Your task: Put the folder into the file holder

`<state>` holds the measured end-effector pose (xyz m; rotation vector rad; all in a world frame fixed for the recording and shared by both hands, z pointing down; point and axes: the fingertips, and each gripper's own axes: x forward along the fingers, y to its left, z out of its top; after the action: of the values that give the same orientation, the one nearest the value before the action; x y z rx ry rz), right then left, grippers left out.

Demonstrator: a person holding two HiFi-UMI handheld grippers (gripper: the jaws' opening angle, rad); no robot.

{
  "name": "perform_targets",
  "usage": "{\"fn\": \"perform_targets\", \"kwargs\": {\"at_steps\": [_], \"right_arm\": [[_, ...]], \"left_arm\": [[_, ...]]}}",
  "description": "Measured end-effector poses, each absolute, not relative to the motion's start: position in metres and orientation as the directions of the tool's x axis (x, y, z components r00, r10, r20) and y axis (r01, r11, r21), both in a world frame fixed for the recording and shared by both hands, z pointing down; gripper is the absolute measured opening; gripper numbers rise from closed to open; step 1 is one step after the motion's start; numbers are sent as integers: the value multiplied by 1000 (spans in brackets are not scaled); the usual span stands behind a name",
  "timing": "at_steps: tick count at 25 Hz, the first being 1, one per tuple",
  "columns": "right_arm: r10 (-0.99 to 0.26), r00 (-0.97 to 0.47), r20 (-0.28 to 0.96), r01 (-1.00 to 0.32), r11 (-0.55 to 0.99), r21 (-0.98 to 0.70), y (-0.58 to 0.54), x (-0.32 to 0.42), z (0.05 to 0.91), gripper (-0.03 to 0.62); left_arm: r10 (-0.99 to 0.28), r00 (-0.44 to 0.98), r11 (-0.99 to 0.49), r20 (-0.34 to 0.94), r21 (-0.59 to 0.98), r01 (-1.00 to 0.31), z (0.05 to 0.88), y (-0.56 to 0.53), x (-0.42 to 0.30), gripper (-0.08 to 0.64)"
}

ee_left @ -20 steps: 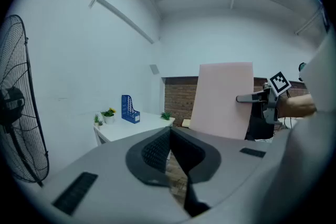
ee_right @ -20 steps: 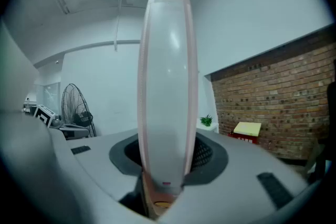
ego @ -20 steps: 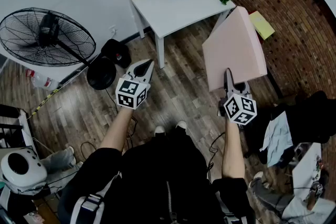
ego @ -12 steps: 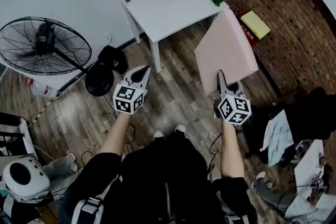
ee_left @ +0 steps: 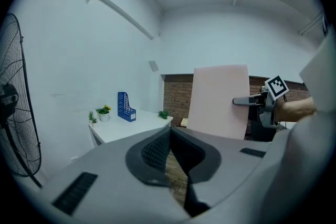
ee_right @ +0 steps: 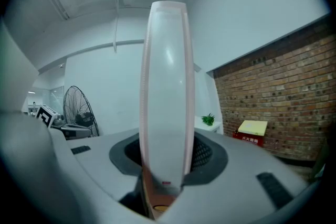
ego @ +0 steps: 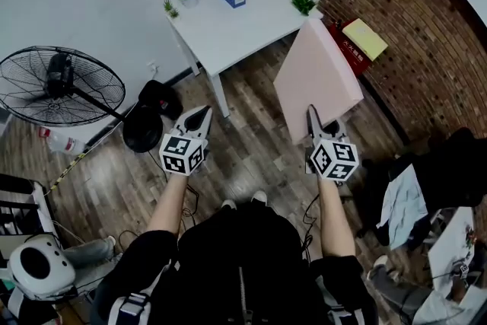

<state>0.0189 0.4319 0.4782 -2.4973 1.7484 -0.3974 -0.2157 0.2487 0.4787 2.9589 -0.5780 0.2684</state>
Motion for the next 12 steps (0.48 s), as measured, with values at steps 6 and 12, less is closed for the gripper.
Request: {"fn": "perform_targets", "kwargs": {"at_steps": [6,12], "right_arm": [[-941,292,169,-922,-324,-212,424,43,479,160],[-945,275,177,-924,-311,-224,414,60,486,160]], "left_arm": [[-389,902,-911,188,68,-407,475,249,-199,25],[-405,893,-903,196,70,-425,479,243,-187,25]]}}
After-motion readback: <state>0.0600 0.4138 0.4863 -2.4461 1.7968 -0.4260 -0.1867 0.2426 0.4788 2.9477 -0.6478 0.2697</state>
